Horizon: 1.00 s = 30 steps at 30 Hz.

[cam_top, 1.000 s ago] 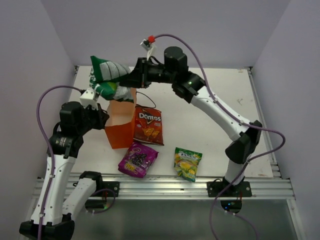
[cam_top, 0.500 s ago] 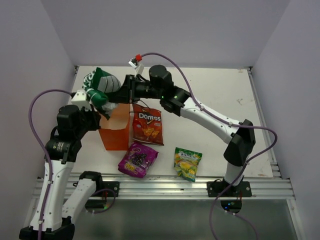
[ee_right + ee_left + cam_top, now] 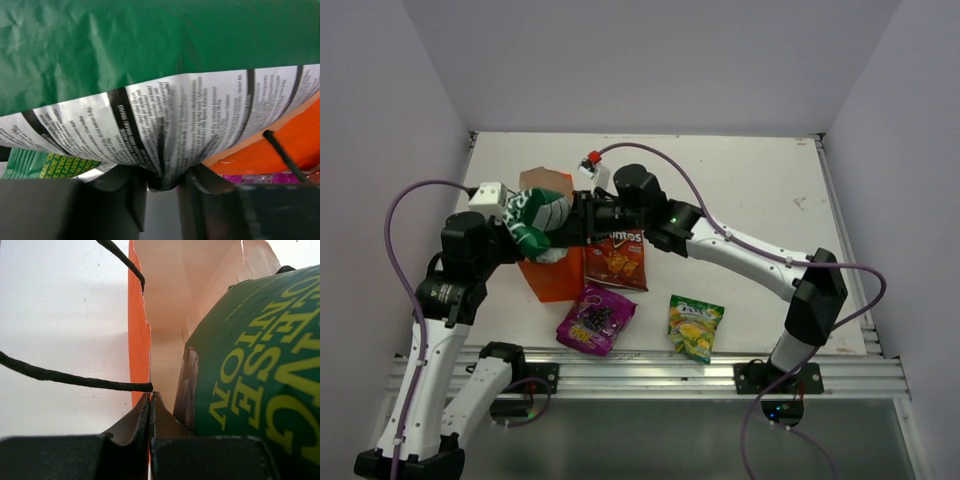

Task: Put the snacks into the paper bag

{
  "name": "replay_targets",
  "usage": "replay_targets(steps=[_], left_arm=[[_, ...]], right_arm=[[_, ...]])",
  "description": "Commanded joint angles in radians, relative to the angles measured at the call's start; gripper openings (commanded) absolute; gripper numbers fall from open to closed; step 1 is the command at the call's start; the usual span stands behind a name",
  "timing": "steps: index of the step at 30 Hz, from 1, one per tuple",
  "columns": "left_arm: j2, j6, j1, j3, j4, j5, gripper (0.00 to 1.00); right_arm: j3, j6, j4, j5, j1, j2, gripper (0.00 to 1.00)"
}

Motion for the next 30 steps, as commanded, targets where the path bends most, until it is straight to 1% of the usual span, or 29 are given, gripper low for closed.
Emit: replay_targets(steps=[1,4,5,6,7,8,11,12,15,18,19,20,22,23,24,25,26,29,30], left_arm=[[-0.003,0.026,-0.028,-0.006,0.05,0.032,0.0],[-0.003,0.031,-0.036,-0.004,0.049,0.027,0.0],[-0.004,0.032,-0.037,-0.004,0.047,0.027,0.0],[-0.004,0.034,-0.039,-0.004,0.046,0.027,0.0],[-0.004,0.035,-0.042,-0.006,0.044,0.027,0.0],[-0.006,0.035,-0.045,-0.006,0.044,0.027,0.0],[-0.001,0.04,-0.05,-0.006,0.046,0.027,0.0],[-0.001,0.043,-0.051,-0.007,0.046,0.003,0.0],[0.001,0.049,-0.057,-0.003,0.044,-0.014,0.0],[0.005,0.052,-0.065,0.0,0.043,-0.018,0.0],[0.007,0.052,-0.068,0.0,0.044,-0.018,0.0],[0.008,0.052,-0.07,-0.001,0.044,-0.018,0.0],[0.008,0.052,-0.073,-0.004,0.049,-0.016,0.0],[0.008,0.052,-0.073,-0.004,0.05,-0.015,0.0],[0.008,0.052,-0.073,-0.006,0.05,-0.01,0.0],[0.008,0.052,-0.074,-0.007,0.05,-0.008,0.0],[0.008,0.052,-0.074,-0.007,0.049,-0.007,0.0],[0.011,0.049,-0.077,-0.003,0.044,0.001,0.0],[0.013,0.049,-0.077,0.002,0.04,0.005,0.0]], right_arm=[[0.077,-0.061,-0.029,-0.011,0.028,0.034,0.34],[0.183,-0.099,-0.098,0.011,0.028,0.074,0.94],[0.243,-0.131,-0.139,0.023,0.028,0.077,0.99],[0.28,-0.149,-0.167,0.038,0.028,0.085,0.99],[0.318,-0.169,-0.233,0.067,0.03,0.086,0.99],[0.393,-0.211,-0.264,0.084,0.03,0.088,0.99],[0.51,-0.284,-0.382,0.158,0.028,0.07,0.99],[0.532,-0.306,-0.411,0.185,0.03,0.059,0.99],[0.57,-0.375,-0.514,0.303,0.028,-0.012,0.99],[0.515,-0.421,-0.574,0.406,0.03,-0.105,0.99],[0.478,-0.427,-0.578,0.429,0.028,-0.154,0.99],[0.373,-0.426,-0.572,0.458,0.024,-0.185,0.99],[0.226,-0.414,-0.54,0.486,0.024,-0.237,0.99],[0.058,-0.392,-0.49,0.498,0.024,-0.289,0.99],[-0.03,-0.377,-0.461,0.524,0.022,-0.308,0.99],[-0.116,-0.352,-0.389,0.534,0.018,-0.326,0.99],[-0.272,-0.343,-0.349,0.545,0.015,-0.338,0.99],[-0.454,-0.322,-0.234,0.595,-0.001,-0.307,0.99],[-0.479,-0.318,-0.211,0.6,-0.008,-0.264,0.99]])
